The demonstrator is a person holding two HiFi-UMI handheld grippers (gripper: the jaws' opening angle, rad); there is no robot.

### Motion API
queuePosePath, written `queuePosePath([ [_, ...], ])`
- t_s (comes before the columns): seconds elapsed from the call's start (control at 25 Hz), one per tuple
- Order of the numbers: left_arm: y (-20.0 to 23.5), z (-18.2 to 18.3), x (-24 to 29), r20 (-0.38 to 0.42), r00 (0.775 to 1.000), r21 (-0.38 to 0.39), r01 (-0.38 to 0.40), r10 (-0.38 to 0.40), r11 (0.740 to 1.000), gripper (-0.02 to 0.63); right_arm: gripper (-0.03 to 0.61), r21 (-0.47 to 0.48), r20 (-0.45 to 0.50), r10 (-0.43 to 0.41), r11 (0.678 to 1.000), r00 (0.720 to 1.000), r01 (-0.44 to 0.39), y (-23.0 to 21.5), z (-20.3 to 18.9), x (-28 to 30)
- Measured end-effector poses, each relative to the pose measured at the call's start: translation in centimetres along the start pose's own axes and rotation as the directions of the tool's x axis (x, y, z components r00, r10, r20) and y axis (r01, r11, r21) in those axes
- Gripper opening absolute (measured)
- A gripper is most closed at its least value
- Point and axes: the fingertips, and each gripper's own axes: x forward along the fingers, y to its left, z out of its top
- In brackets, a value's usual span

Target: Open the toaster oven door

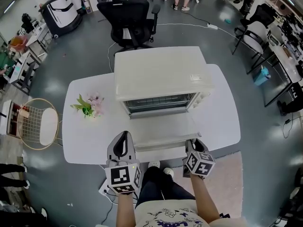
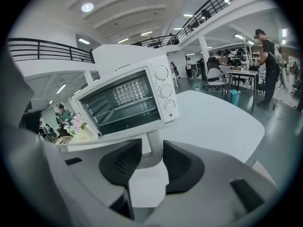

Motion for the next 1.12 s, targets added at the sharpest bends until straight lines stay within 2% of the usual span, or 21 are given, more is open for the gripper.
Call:
queuePosePath([
  [0.44, -0.9, -0.6, 0.3, -0.006, 1.000, 0.008, 0.015, -0.015, 1.000, 0.006, 0.129, -0.130, 0.054, 0.003, 0.991, 0.999, 0.004, -0.4, -0.8, 0.4],
  [1.12, -1.7, -2.9, -0.3, -0.039, 0.999, 0.024, 0.026, -0.025, 0.999, 0.006, 0.117, -0.160, 0.052, 0.047, 0.986, 0.998, -0.038, -1.6, -4.2, 1.4],
])
